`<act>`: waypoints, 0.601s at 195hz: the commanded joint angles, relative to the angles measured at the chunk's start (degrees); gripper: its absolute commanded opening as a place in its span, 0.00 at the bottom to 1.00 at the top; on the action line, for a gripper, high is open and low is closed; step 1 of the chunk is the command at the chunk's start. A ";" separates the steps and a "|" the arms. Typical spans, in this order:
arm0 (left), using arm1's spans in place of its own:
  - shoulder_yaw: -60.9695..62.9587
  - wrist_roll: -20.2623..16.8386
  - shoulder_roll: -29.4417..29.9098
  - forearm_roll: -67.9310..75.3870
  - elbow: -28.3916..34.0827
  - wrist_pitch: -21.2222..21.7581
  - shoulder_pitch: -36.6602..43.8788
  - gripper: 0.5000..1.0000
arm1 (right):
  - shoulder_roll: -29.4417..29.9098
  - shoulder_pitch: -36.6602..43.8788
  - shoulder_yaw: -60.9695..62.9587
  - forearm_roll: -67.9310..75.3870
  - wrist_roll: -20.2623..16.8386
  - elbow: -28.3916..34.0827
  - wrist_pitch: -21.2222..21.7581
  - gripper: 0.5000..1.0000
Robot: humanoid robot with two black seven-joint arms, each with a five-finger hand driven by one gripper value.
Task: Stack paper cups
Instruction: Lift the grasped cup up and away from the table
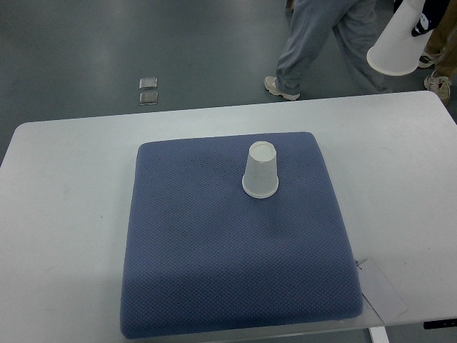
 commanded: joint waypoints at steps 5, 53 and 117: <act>0.00 0.00 0.00 -0.01 0.01 0.00 -0.01 1.00 | 0.07 1.79 -0.01 -1.20 -0.01 0.06 1.46 0.27; 0.00 0.00 0.00 -0.01 0.01 0.00 -0.01 1.00 | 0.60 2.67 0.78 -1.29 0.08 0.06 1.55 0.28; 0.00 0.00 0.00 -0.01 0.01 0.00 -0.01 1.00 | 6.22 1.88 7.11 -0.85 -0.01 -0.38 1.28 0.28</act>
